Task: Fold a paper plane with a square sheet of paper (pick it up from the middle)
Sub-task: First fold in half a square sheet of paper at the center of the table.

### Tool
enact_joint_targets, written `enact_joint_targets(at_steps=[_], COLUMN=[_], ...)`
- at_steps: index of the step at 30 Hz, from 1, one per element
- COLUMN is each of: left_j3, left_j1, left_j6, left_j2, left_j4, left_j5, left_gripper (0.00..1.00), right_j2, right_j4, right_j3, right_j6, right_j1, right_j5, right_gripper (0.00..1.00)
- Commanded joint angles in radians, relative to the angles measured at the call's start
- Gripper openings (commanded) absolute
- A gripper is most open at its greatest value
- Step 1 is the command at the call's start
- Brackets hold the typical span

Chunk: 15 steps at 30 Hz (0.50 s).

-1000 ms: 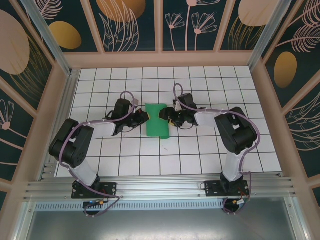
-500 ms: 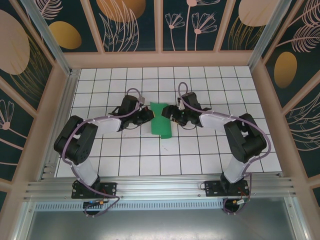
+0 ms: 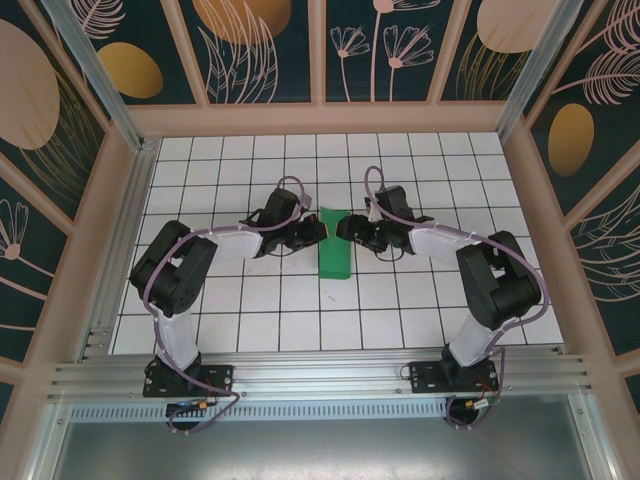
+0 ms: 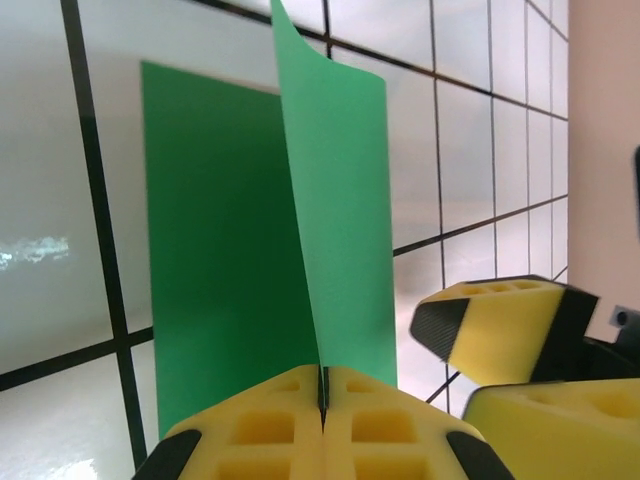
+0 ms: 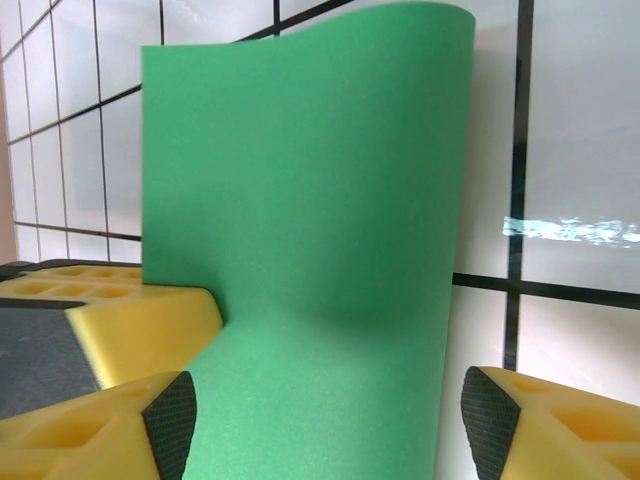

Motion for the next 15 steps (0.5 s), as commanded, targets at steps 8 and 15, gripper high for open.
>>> enact_joint_targets(at_steps=[8, 15], left_j3=[0.026, 0.058], left_j1=[-0.004, -0.004], left_j6=[-0.031, 0.011], left_j2=[0.062, 0.094], left_j4=[0.024, 0.012], left_j5=[0.005, 0.046], left_gripper=[0.00, 0.00], right_j2=[0.087, 0.100], right_j4=[-0.053, -0.057], right_j3=[0.024, 0.025], right_j6=[-0.078, -0.075], right_j1=[-0.008, -0.009], right_j5=[-0.043, -0.045], right_gripper=[0.65, 0.59])
